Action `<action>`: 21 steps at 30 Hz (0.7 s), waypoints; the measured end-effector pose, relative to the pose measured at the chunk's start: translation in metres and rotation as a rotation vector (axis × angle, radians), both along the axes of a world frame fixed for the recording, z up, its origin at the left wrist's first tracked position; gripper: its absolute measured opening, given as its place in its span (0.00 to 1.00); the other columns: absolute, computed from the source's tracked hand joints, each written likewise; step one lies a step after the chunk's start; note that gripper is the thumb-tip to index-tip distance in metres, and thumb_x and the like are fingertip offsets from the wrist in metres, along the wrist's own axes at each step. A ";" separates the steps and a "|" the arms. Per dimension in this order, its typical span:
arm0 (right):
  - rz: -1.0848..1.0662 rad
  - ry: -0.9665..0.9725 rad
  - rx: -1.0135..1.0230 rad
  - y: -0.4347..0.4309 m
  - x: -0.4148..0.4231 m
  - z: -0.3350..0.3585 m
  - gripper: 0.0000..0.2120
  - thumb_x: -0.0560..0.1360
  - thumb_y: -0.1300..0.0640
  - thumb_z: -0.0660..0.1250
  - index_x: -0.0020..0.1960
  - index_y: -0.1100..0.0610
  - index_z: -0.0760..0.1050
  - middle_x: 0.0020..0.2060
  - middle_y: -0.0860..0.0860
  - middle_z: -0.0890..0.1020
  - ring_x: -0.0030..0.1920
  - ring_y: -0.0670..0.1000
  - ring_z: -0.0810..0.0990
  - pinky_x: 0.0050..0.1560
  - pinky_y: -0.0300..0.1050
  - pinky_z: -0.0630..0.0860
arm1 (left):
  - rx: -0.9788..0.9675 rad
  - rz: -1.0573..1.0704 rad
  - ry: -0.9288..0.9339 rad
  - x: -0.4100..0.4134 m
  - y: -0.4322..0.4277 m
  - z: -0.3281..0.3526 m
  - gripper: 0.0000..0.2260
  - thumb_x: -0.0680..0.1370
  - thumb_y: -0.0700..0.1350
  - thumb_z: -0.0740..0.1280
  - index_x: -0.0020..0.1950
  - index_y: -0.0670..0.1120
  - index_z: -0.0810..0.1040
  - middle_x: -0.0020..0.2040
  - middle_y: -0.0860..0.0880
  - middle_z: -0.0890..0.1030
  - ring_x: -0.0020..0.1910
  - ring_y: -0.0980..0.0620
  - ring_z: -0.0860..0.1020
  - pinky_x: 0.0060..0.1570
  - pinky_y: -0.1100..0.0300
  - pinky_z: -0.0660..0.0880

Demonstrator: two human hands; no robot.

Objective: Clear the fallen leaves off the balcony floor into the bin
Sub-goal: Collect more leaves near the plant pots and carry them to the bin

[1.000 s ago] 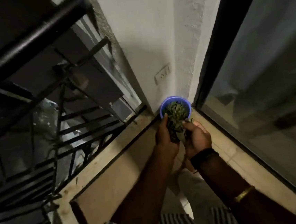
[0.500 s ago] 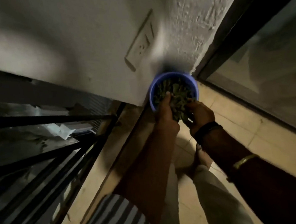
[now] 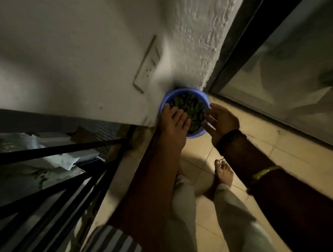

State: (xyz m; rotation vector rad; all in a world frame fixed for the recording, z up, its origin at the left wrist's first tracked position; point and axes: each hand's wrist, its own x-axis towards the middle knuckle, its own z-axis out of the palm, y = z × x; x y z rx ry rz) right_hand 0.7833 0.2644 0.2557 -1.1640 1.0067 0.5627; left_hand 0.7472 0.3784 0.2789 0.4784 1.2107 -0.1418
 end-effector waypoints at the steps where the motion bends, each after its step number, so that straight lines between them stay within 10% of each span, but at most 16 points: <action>1: -0.025 -0.008 0.042 -0.004 -0.006 0.023 0.06 0.79 0.62 0.65 0.50 0.57 0.81 0.39 0.54 0.81 0.37 0.51 0.80 0.42 0.47 0.78 | 0.003 0.021 -0.015 -0.002 -0.005 0.021 0.24 0.84 0.55 0.56 0.75 0.42 0.66 0.72 0.42 0.71 0.69 0.44 0.72 0.68 0.51 0.68; 6: -0.098 -0.122 0.204 -0.033 -0.033 0.149 0.07 0.79 0.64 0.63 0.52 0.58 0.79 0.38 0.55 0.80 0.39 0.51 0.79 0.43 0.46 0.77 | 0.035 0.058 -0.065 -0.013 -0.043 0.133 0.14 0.83 0.52 0.61 0.60 0.43 0.78 0.48 0.47 0.79 0.43 0.53 0.79 0.46 0.60 0.76; 21: -0.242 -0.470 0.300 -0.125 -0.109 0.401 0.08 0.78 0.68 0.63 0.51 0.58 0.78 0.35 0.51 0.82 0.36 0.49 0.79 0.40 0.45 0.75 | 0.097 -0.319 -0.430 -0.059 -0.136 0.374 0.06 0.79 0.45 0.65 0.50 0.43 0.78 0.39 0.48 0.77 0.32 0.54 0.71 0.26 0.64 0.69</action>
